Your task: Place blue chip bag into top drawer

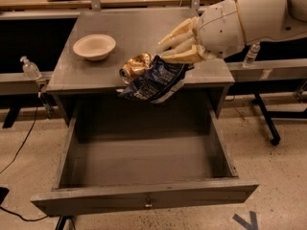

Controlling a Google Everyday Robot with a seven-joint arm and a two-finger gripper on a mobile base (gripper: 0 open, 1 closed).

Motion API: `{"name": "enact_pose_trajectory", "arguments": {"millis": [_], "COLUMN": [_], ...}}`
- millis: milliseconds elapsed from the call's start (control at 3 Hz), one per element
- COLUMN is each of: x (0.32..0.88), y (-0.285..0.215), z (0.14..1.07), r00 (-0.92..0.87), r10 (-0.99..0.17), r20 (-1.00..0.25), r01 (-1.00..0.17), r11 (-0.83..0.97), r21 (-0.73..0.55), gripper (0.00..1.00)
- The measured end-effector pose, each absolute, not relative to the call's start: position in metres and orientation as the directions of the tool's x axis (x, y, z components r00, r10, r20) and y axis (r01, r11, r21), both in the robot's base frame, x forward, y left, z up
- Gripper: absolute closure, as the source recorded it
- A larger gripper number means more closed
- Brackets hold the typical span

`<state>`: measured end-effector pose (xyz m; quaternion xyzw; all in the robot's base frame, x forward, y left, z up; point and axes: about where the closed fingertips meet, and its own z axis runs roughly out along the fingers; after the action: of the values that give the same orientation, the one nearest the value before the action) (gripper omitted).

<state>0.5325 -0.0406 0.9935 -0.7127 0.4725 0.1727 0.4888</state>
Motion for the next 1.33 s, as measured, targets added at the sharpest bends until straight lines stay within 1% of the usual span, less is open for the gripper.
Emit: {"name": "enact_pose_trajectory", "arguments": {"millis": [333,667,1000,1333], "x": [0.523,0.539,0.556,0.544], "y": [-0.030,-0.036,-0.035,-0.038], "z": [0.961,0.921,0.922,0.888], "r00": [0.434,0.302,0.268,0.308], "r10": [-0.598,-0.706,-0.709,-0.642], "r20": [-0.674,-0.641,-0.652,-0.702], "r01": [-0.858,-0.863,-0.835,-0.858], "r11": [-0.044,0.084,0.166,0.132], "r21": [-0.512,-0.499,-0.524,-0.497], "gripper": [1.00,1.00,1.00,1.00]}}
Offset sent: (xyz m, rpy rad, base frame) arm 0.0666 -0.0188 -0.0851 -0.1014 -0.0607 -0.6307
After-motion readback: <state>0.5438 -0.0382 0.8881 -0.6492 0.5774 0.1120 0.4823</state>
